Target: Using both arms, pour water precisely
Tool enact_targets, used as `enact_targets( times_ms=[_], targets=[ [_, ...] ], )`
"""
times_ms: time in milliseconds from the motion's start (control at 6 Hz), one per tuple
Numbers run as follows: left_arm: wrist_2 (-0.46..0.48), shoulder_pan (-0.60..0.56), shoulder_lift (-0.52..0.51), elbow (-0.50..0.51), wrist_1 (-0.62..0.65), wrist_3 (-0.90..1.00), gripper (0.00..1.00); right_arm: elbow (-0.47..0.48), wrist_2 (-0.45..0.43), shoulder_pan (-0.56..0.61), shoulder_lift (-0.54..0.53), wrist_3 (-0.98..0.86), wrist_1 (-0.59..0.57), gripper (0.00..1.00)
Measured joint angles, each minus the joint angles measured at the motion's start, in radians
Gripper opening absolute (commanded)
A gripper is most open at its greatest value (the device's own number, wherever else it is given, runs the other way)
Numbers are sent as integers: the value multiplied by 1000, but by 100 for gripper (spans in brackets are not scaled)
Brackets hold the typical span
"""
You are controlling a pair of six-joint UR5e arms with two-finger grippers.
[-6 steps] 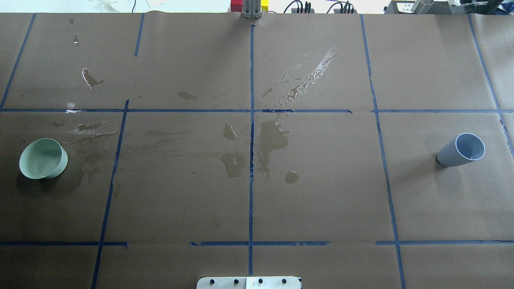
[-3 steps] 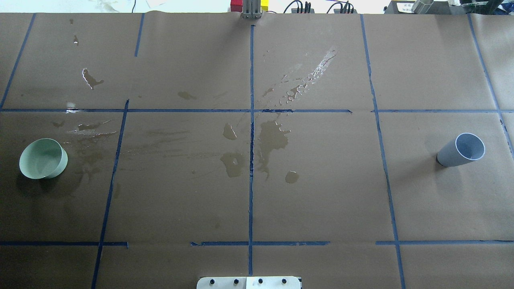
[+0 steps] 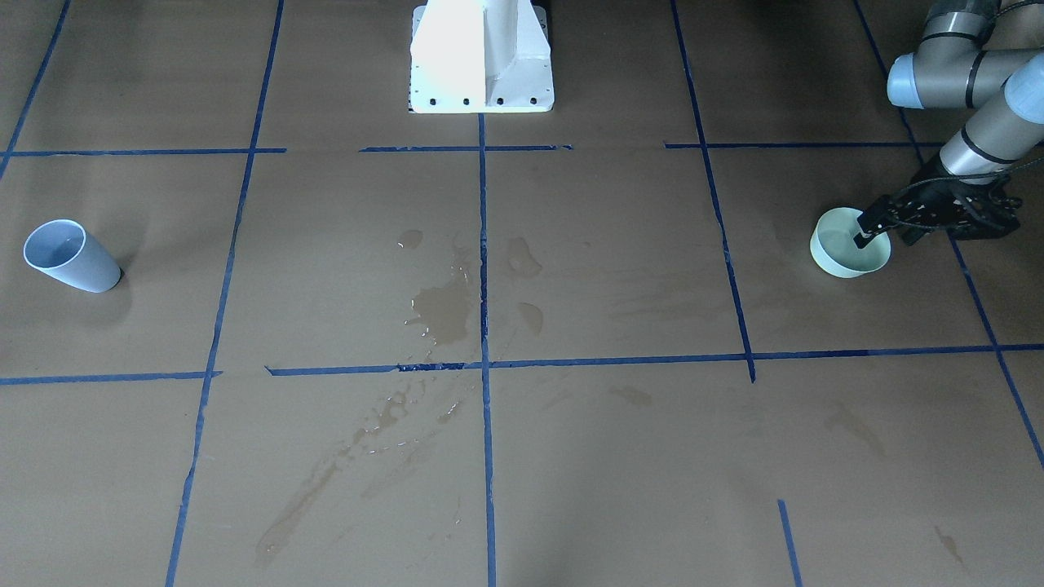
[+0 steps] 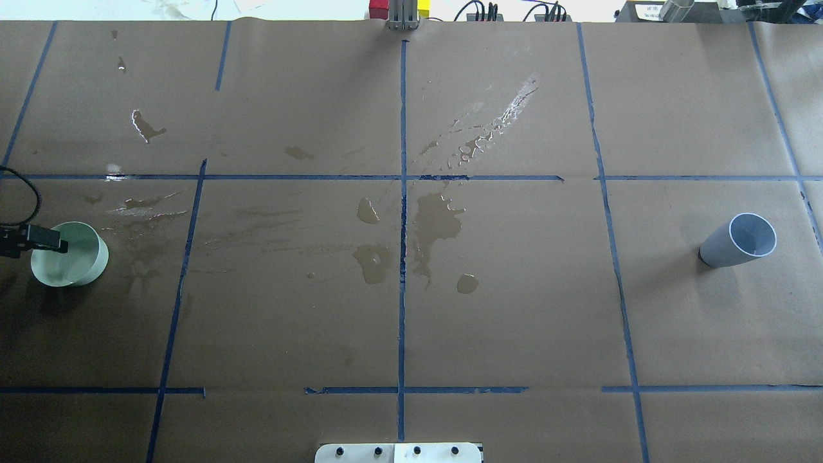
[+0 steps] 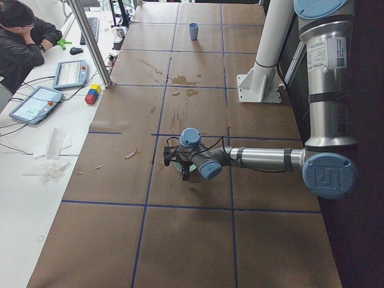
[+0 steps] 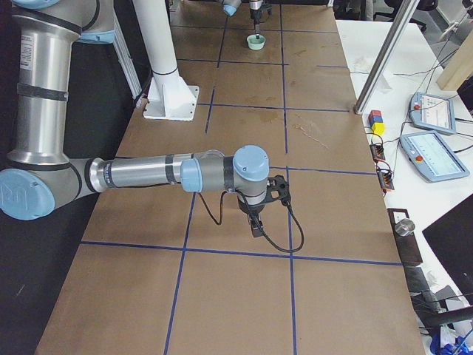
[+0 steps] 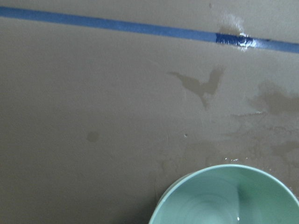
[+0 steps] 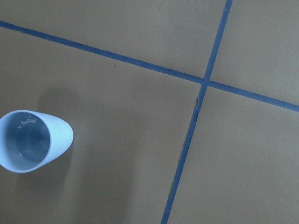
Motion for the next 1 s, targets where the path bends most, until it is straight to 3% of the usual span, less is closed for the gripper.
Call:
enact_targets(
  times_ms=[167, 500, 1000],
  targets=[
    [0, 4, 0, 10, -3, 0, 11, 0, 1, 0, -1, 0, 1, 100],
    [-1, 7, 0, 16, -4, 2, 0, -1, 1, 0, -3, 0, 2, 100],
    [-53, 5, -26, -76, 4, -3, 0, -1, 0, 0, -4, 0, 3, 100]
  ],
)
